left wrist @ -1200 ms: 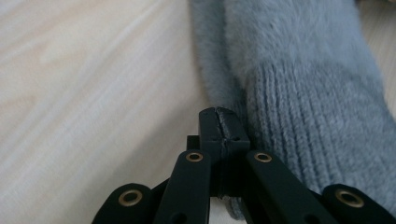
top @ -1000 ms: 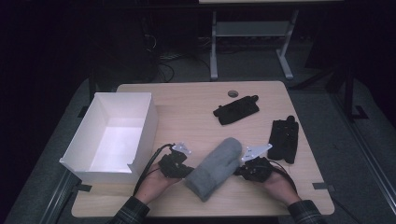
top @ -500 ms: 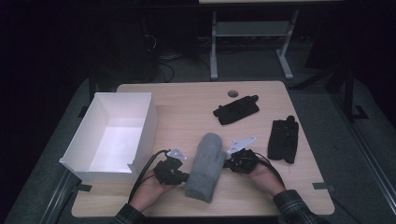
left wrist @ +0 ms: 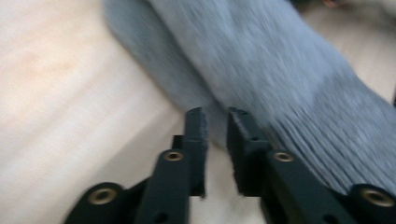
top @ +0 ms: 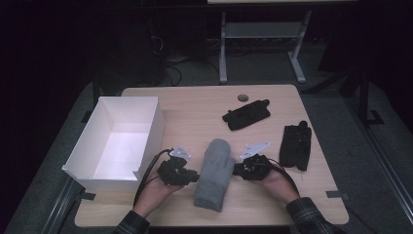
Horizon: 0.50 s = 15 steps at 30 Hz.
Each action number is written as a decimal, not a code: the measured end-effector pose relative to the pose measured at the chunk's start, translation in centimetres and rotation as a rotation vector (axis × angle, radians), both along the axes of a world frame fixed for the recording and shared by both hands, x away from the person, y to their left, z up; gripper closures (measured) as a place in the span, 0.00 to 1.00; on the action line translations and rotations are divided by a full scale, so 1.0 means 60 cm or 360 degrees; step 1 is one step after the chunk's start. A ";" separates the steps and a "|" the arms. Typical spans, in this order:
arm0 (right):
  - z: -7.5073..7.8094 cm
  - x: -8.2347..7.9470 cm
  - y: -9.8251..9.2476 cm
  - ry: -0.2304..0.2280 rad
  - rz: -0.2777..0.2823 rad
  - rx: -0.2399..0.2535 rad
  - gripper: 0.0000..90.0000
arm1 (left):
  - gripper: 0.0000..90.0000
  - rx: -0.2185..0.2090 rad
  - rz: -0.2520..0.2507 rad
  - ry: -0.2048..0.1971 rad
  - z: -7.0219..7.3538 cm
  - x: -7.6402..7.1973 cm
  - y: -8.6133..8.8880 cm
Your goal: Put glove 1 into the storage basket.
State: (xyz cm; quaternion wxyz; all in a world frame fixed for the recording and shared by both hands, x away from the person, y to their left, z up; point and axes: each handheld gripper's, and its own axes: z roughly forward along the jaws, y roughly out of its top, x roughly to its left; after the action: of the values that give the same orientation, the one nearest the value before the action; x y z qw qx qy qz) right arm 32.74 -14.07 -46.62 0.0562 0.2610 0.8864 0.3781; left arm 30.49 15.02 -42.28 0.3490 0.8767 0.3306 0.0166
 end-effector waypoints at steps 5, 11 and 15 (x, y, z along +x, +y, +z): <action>-0.001 -0.003 -0.021 -0.0055 -0.0065 0.0014 0.57 | 0.51 -0.0132 0.0020 -0.0050 0.023 0.013 0.002; -0.008 0.003 -0.043 -0.0047 -0.0158 0.0026 0.42 | 0.21 -0.0213 -0.0013 -0.0092 0.039 0.027 -0.027; -0.013 0.004 -0.042 -0.0052 -0.0171 -0.0002 0.36 | 0.16 -0.0173 -0.0032 -0.0102 0.034 0.042 -0.056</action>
State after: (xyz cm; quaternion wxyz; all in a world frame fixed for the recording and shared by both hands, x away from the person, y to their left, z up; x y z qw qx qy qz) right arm 33.00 -16.62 -47.41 0.0911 0.3020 0.8703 0.3782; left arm 32.98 11.68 -40.22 0.4066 0.8588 0.3107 0.0231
